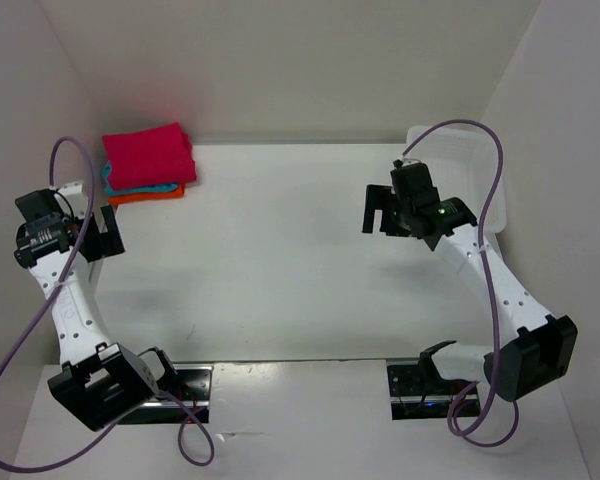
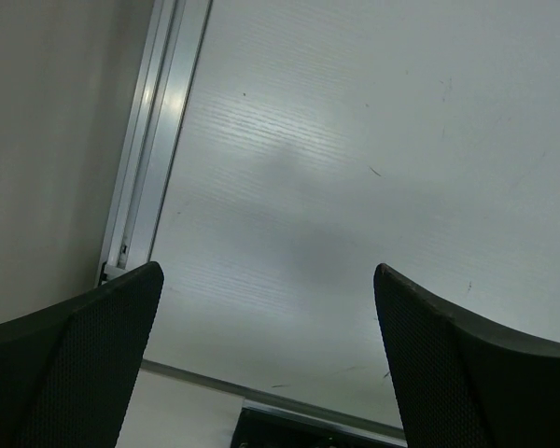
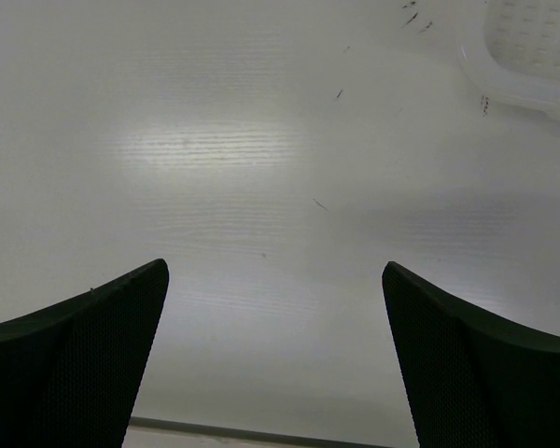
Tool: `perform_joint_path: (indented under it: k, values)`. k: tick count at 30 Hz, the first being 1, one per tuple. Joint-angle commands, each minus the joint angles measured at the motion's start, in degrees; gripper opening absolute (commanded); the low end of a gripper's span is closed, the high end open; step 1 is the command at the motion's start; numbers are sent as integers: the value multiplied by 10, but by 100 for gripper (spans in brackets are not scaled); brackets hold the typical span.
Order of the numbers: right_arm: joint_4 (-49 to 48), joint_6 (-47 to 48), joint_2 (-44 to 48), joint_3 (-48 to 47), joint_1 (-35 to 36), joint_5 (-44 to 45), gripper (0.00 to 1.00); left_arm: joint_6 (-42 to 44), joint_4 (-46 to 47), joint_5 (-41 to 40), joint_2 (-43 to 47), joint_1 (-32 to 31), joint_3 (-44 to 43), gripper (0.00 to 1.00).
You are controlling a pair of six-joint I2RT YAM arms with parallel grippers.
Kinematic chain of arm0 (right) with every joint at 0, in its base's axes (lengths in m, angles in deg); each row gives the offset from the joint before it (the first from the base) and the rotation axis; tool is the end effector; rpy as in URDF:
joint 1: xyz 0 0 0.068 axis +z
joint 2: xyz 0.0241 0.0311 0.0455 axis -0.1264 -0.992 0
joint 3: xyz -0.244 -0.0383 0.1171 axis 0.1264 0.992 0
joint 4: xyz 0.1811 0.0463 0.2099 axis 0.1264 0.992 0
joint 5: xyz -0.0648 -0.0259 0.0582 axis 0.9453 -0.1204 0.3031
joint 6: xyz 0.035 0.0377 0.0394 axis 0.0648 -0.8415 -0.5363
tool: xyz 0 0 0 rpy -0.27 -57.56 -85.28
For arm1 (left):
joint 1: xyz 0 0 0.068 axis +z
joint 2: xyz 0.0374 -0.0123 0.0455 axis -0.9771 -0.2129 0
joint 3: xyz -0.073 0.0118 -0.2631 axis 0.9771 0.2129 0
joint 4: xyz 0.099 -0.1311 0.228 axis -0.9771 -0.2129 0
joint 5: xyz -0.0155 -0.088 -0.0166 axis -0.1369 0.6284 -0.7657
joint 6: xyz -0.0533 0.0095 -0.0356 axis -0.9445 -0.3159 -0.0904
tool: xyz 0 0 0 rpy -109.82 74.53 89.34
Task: Fold and stack the t-shirts
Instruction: Put the neatly folded tshirt into the corner of the board with the left arm
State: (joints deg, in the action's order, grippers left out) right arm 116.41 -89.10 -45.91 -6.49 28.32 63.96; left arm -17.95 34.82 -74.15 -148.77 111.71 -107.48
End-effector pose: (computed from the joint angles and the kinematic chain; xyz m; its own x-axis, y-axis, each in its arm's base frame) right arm 0.2726 0.0972 0.3247 -0.7450 0.0815 -0.6621 -0.0087 0.9912 0.1317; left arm 0.2149 0.1368 0.3353 -0.6564 -0.2929 -0.6952 -0.3978 0.9174 -0.0110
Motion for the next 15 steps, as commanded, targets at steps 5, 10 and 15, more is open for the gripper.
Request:
perform_joint_path:
  k: [5,10,15]
  values:
    - [-20,14,39,15,-3,8,100,-13,23,29,9,27,-3,100]
    - [-20,14,49,15,-3,8,100,-13,23,39,3,27,-9,100]
    - [-26,14,49,15,-3,3,100,-13,23,44,-2,27,-9,100]
